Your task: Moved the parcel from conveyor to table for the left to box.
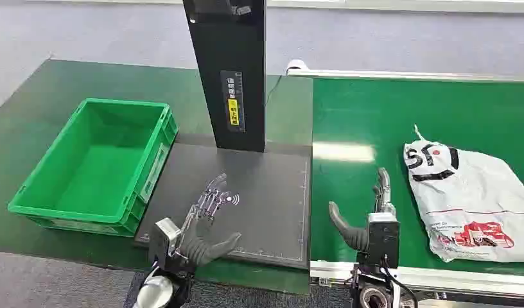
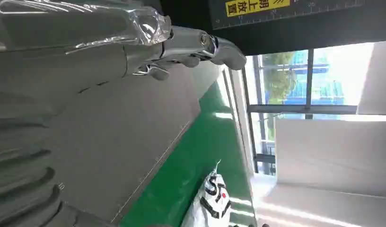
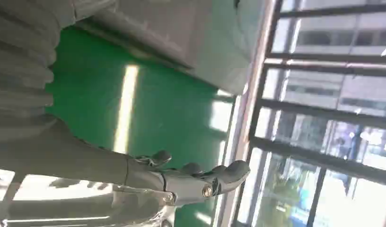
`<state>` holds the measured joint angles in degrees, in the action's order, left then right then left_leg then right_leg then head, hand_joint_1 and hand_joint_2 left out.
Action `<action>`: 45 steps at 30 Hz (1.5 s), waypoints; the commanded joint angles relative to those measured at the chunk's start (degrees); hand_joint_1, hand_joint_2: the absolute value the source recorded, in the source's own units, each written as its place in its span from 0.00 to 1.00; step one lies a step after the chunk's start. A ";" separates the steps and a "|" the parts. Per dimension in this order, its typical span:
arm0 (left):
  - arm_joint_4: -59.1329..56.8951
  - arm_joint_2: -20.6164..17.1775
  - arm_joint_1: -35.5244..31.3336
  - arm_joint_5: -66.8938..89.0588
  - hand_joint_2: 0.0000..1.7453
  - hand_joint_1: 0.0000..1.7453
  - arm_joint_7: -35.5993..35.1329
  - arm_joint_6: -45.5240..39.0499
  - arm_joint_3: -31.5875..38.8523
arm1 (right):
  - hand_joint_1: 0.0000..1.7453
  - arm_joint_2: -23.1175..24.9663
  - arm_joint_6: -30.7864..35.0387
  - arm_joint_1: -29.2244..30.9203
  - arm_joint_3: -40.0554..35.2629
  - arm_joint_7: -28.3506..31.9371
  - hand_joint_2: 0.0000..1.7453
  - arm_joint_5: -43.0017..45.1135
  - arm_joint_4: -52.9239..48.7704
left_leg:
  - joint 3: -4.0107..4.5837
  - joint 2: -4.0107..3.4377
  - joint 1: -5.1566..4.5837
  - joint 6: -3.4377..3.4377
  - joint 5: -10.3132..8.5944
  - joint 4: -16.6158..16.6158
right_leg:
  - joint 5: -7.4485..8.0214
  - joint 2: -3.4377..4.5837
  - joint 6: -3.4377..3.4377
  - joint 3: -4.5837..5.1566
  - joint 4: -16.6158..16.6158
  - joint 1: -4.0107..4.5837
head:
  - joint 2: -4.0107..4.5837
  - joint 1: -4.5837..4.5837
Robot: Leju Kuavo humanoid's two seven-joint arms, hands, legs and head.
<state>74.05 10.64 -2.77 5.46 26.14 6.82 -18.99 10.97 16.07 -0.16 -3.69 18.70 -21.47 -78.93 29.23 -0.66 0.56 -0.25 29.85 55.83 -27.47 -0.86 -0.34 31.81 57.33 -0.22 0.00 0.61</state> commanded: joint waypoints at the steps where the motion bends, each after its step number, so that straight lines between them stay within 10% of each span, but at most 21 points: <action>1: -2.06 -2.60 0.96 -0.31 1.00 0.00 0.54 -0.13 0.26 | 0.00 -10.72 3.19 5.03 9.63 -4.86 1.00 -9.68 4.22 | -0.02 0.12 -0.04 0.05 -0.13 -0.15 | 0.13 0.01 -0.04 -0.05 -0.18 -0.04 | 0.00 0.00; 18: 2.54 -3.12 3.36 0.38 1.00 0.00 0.04 -1.01 2.40 | 0.00 -24.74 6.35 22.37 19.02 -23.31 1.00 -36.61 29.20 | 0.02 -0.12 -0.12 0.03 -0.06 -0.04 | 0.17 0.22 -0.05 0.04 -0.07 -0.15 | 0.00 0.00; 26: 4.63 -4.16 5.49 0.44 1.00 0.00 -1.62 -2.80 2.46 | 0.00 -30.31 -9.77 30.27 16.01 -37.47 1.00 -46.93 46.29 | -0.01 -0.12 -0.11 0.04 -0.05 -0.05 | 0.17 0.25 -0.05 0.01 -0.09 -0.14 | 0.00 0.00; 45: 3.91 -3.54 5.17 0.97 1.00 0.00 -2.06 -3.71 2.60 | 0.00 -30.23 -14.53 30.35 13.91 -39.56 1.00 -49.18 48.17 | 0.09 0.15 -0.10 0.03 -0.05 -0.01 | 0.11 0.05 -0.04 0.05 -0.03 -0.14 | 0.00 0.00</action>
<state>78.90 7.76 2.47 6.43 24.44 3.23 -17.29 -19.82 1.99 27.12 11.47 -20.68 -70.73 -35.63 29.33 -0.41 0.47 -0.22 29.83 55.86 -27.43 -0.98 -0.39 31.81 57.33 -0.34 0.00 0.61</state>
